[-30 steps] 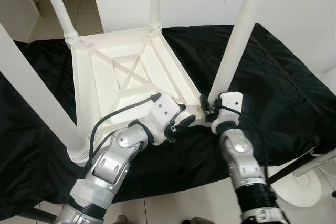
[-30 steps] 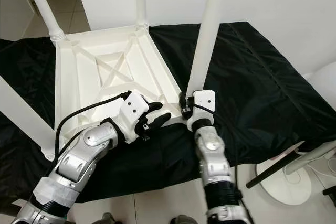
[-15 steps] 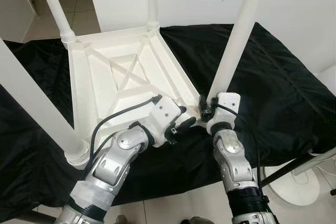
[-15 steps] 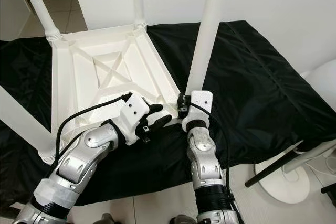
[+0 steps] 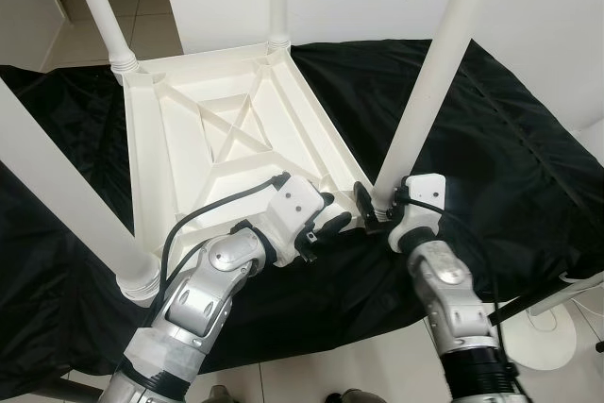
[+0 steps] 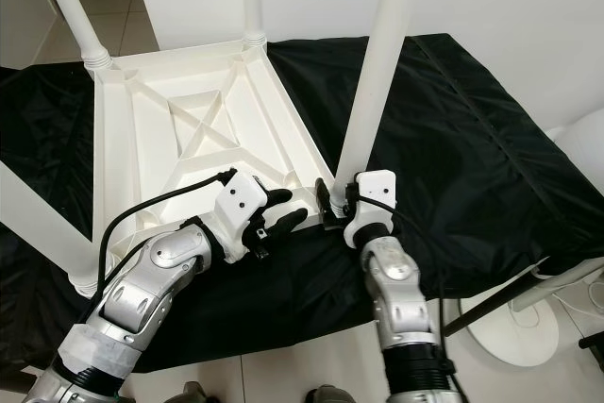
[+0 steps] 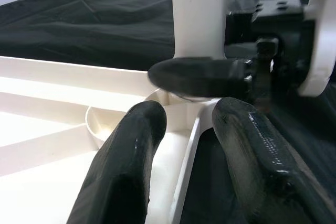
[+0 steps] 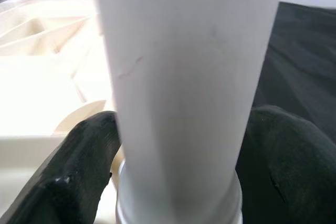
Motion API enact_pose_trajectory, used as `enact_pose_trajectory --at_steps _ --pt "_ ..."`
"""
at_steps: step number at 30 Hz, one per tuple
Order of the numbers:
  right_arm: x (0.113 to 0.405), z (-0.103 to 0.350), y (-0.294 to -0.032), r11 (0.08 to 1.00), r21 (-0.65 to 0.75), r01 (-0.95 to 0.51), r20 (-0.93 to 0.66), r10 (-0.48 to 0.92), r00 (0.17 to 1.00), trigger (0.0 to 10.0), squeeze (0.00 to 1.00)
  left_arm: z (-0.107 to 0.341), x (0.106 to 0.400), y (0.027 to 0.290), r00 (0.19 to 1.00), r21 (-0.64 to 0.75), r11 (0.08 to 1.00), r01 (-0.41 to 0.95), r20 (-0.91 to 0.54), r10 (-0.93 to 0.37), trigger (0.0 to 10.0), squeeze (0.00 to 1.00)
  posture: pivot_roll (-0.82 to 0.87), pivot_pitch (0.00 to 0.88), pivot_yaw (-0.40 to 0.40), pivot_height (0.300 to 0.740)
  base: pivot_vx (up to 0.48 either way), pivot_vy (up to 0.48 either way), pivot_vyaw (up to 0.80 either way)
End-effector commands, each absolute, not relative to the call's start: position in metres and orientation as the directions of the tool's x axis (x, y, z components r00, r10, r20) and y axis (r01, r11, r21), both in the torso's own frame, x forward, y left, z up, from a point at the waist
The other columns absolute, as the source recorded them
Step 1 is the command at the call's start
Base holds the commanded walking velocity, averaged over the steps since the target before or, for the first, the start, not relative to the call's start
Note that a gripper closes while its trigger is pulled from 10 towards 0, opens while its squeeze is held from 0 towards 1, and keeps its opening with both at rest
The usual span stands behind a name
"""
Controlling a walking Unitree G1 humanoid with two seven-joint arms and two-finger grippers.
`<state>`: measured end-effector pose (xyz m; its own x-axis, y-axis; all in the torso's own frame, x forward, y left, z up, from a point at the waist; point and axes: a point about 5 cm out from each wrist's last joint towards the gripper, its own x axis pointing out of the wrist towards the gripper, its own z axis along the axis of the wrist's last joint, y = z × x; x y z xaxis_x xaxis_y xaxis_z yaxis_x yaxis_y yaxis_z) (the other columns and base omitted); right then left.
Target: Building children table
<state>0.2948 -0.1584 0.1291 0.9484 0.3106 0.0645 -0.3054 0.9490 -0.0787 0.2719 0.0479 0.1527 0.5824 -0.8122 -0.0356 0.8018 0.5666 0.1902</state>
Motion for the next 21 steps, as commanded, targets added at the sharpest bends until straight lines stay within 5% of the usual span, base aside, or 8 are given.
enact_pose_trajectory --at_steps 1,11,14,15,16,18,19,21 --pt "0.294 0.126 -0.158 0.919 -0.087 -0.383 0.046 0.388 0.92 10.0 0.0 0.153 0.269 0.046 0.559 0.186 0.543 0.819 -0.04 -0.828 10.0 0.0 -0.1 0.035 0.017 0.74 0.0 0.0 0.0" --pt "0.311 0.13 -0.162 0.777 -0.236 -0.583 -0.036 0.593 0.805 10.0 0.0 0.156 0.272 0.045 0.558 0.192 0.542 0.818 -0.034 -0.829 10.0 0.0 -0.1 0.031 0.02 0.74 0.0 0.0 0.0" --pt "0.314 0.13 -0.161 0.763 -0.238 -0.601 -0.046 0.609 0.792 8.2 0.0 0.156 0.273 0.045 0.563 0.194 0.547 0.814 -0.033 -0.826 10.0 0.0 -0.09 0.03 0.015 0.74 0.0 0.0 0.0" --pt "0.315 0.129 -0.161 0.761 -0.236 -0.604 -0.049 0.611 0.79 6.4 0.0 0.156 0.273 0.046 0.565 0.195 0.55 0.812 -0.031 -0.824 10.0 0.0 -0.09 0.03 0.015 0.74 0.0 0.0 0.0" --pt "0.317 0.128 -0.161 0.755 -0.237 -0.612 -0.058 0.617 0.784 2.5 0.0 0.157 0.273 0.046 0.569 0.194 0.553 0.81 -0.029 -0.822 10.0 0.0 -0.08 0.034 0.014 0.74 0.0 0.0 0.0" --pt "0.317 0.128 -0.161 0.755 -0.237 -0.612 -0.058 0.617 0.784 2.5 0.0 0.157 0.273 0.046 0.569 0.194 0.553 0.81 -0.029 -0.822 10.0 0.0 -0.08 0.034 0.014 0.74 0.0 0.0 0.0" --pt "0.317 0.127 -0.161 0.749 -0.235 -0.62 -0.064 0.624 0.779 0.0 0.0 0.157 0.274 0.046 0.571 0.194 0.556 0.808 -0.027 -0.82 10.0 0.0 -0.08 0.034 0.014 0.74 0.0 0.0 0.0" --pt "0.317 0.125 -0.161 0.741 -0.231 -0.631 -0.076 0.632 0.771 0.0 0.0 0.158 0.274 0.046 0.574 0.192 0.56 0.806 -0.025 -0.818 10.0 0.0 -0.08 0.04 0.009 0.74 0.0 0.0 0.0"
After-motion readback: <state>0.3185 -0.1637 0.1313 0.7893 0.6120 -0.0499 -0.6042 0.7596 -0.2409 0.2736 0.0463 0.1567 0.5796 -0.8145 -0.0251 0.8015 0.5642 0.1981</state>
